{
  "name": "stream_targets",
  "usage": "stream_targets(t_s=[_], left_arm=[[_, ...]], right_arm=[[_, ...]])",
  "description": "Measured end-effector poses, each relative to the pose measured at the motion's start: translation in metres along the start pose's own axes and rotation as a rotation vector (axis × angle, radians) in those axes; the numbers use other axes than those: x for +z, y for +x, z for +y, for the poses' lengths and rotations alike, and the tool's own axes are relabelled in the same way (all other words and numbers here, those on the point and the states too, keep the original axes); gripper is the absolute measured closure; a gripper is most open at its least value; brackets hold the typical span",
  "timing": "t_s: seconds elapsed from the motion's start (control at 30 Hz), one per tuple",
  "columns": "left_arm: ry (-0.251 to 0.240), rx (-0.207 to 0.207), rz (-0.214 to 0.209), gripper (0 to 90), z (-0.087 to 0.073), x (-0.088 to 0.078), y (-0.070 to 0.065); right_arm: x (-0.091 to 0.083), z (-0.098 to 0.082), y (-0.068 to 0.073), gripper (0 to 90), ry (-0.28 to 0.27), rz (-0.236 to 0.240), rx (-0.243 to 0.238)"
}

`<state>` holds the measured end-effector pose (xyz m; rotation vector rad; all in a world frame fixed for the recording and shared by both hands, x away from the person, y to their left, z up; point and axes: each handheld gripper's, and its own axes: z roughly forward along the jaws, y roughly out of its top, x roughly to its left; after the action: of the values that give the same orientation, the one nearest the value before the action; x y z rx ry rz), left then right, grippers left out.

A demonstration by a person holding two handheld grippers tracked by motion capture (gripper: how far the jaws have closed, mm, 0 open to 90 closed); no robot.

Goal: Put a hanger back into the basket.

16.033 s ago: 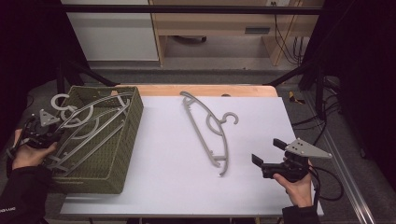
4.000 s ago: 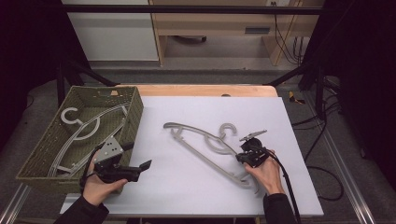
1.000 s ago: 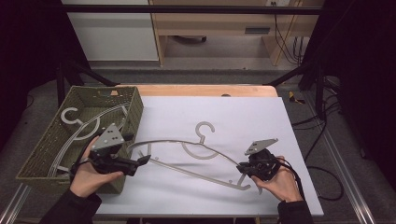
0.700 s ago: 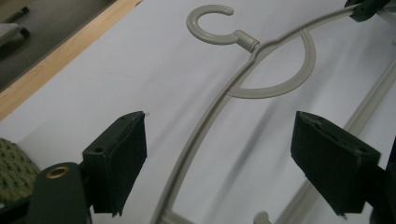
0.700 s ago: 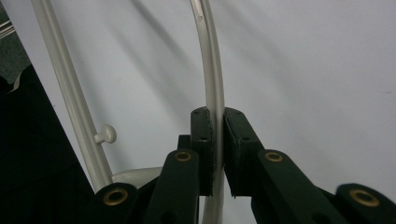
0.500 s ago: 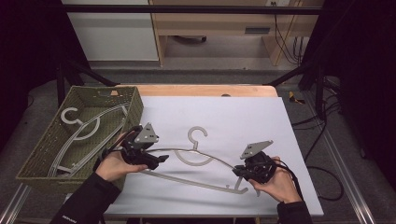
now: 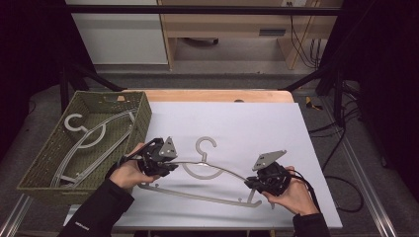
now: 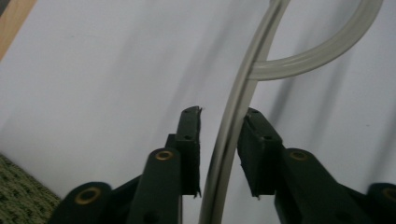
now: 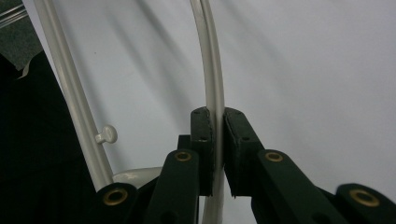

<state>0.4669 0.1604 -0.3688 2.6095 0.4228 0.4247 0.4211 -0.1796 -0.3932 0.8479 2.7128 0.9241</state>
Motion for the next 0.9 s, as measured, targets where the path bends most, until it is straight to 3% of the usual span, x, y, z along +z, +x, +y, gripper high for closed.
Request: stream_targets(t_s=[0.2, 0.5, 0.7, 0.9], left_arm=[[0.053, 0.031, -0.018, 77.0, 0.0, 0.003, -0.004], [0.042, 0.047, -0.044, 81.2, -0.002, 0.001, -0.016], [0.002, 0.018, -0.054, 82.4, -0.005, 0.001, -0.025], [-0.038, -0.024, -0.044, 82.6, -0.006, -0.002, -0.031]], right_arm=[[0.002, 0.0, 0.0, 82.8, 0.015, -0.005, -0.021], [0.002, -0.002, -0.006, 79.4, -0.007, -0.048, -0.005], [0.0, -0.004, -0.01, 76.3, -0.019, -0.082, 0.012], [-0.003, -0.006, -0.015, 72.8, -0.068, -0.106, 0.04]])
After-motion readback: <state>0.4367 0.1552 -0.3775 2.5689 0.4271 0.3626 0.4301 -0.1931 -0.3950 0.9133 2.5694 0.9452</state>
